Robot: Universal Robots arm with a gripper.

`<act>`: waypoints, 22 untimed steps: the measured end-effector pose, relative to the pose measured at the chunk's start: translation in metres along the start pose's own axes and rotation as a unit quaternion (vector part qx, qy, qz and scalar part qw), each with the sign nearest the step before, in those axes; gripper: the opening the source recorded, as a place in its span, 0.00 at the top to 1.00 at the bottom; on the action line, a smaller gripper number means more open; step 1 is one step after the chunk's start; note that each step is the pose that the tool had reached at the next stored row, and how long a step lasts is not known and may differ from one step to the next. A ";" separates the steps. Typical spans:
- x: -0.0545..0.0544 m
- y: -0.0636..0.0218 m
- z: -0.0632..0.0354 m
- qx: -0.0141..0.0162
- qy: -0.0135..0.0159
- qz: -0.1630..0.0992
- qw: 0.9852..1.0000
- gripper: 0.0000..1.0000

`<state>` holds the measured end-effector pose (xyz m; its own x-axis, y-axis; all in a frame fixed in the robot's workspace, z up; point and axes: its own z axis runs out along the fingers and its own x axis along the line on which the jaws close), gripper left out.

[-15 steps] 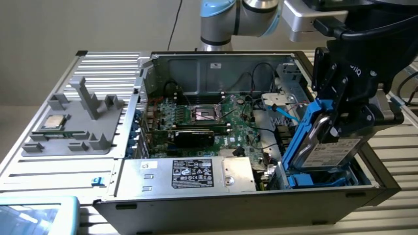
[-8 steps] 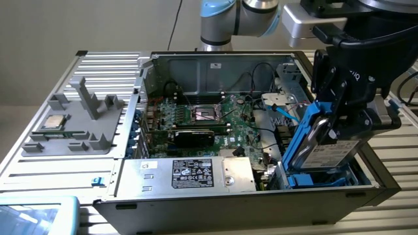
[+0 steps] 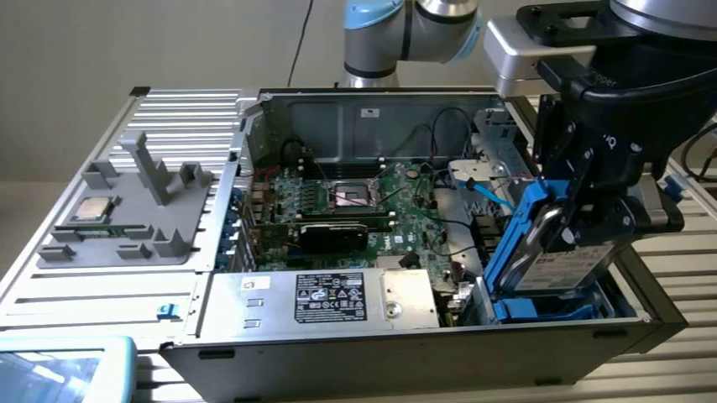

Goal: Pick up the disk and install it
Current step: 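Insert the disk into the insertion slot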

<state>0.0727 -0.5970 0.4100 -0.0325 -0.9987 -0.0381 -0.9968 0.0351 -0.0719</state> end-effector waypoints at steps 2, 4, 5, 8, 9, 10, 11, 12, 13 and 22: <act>0.000 0.0001 0.0013 0.000 -0.002 0.000 1.000 0.63; 0.000 0.0002 0.0026 0.000 -0.004 0.000 1.000 0.63; 0.000 0.0002 0.0035 0.000 -0.005 0.000 1.000 0.63; 0.000 0.0003 0.0052 -0.001 -0.006 0.000 1.000 0.63; 0.000 0.0004 0.0058 -0.001 -0.007 0.000 1.000 0.63; 0.000 0.0004 0.0064 -0.001 -0.007 0.001 1.000 0.63; 0.000 0.0004 0.0069 -0.001 -0.007 0.001 1.000 0.63; 0.000 0.0005 0.0073 -0.001 -0.008 0.001 1.000 0.63; 0.000 0.0005 0.0076 -0.002 -0.008 0.001 1.000 0.63; 0.000 0.0004 0.0091 -0.004 -0.008 0.001 1.000 0.62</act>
<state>0.0729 -0.5970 0.4009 -0.0327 -0.9980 -0.0539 -0.9973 0.0362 -0.0646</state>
